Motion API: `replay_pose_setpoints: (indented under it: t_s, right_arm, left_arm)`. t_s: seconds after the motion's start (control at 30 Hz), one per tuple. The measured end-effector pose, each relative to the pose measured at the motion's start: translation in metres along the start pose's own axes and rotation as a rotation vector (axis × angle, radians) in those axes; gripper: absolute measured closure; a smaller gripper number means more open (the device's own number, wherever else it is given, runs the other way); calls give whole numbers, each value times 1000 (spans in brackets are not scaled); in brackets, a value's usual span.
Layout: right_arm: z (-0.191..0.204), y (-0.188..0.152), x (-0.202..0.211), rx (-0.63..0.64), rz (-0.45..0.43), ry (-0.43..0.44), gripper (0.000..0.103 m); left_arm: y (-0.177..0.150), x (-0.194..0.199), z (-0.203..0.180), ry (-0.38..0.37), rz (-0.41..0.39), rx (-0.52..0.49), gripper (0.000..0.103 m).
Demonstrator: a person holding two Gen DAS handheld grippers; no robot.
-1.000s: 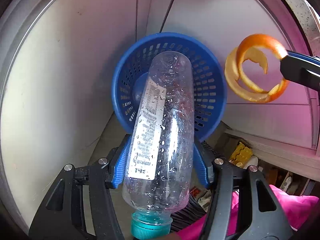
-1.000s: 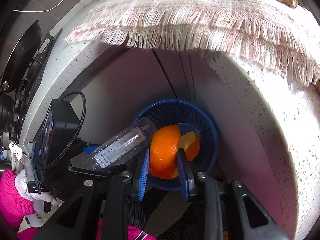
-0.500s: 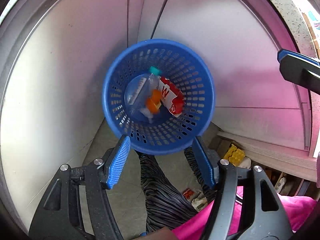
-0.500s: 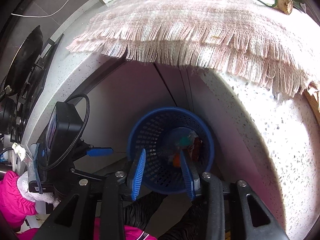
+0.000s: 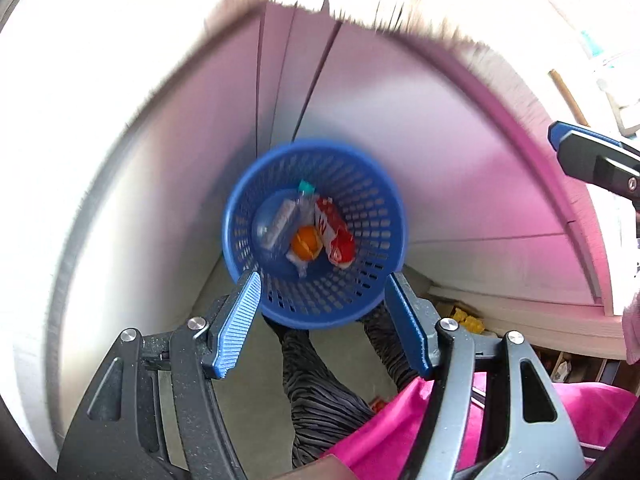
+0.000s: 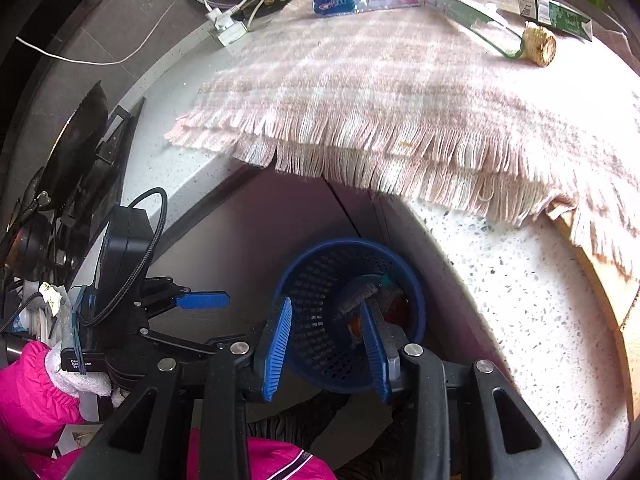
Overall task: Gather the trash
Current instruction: 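Open both tools to drop the bottle and peel into the basket, then grasp the clear plastic tube with the left tool while the right tool grasps the round beige piece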
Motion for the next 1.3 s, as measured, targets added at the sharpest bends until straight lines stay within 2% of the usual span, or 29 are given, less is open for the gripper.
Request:
replay_pose_setpoints:
  t_s: [0.1, 0.33, 0.5, 0.6, 0.77, 1.07, 1.3]
  right_arm:
    - [-3, 8, 21, -13, -57, -6, 56]
    - [-17, 24, 74, -107, -202, -59, 54]
    - [-40, 40, 107, -169, -290, -100, 47]
    - [-58, 52, 120, -162, -314, -125, 47]
    - [-94, 80, 126, -125, -325, -132, 47]
    - [-156, 126, 113, -65, -281, -67, 47]
    - [-178, 151, 94, -25, -244, 10, 47]
  left_arm:
    - [12, 24, -1, -1, -53, -20, 37]
    - [42, 65, -2, -44, -155, -32, 37]
    - [69, 81, -12, -61, -201, -36, 37]
    - [87, 83, -20, -56, -224, -16, 37]
    - [123, 86, -33, -39, -255, 39, 37]
    - [198, 80, -68, -85, -281, 164, 37]
    - [258, 62, -82, -134, -259, 249, 37]
Point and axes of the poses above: each gripper's, at about its wrist camera, not at the fingertips, and x roughly against the way its jaws point, z to its left, y to its top, the point moved 2 cm from there along -x, roughly the way its jaws point
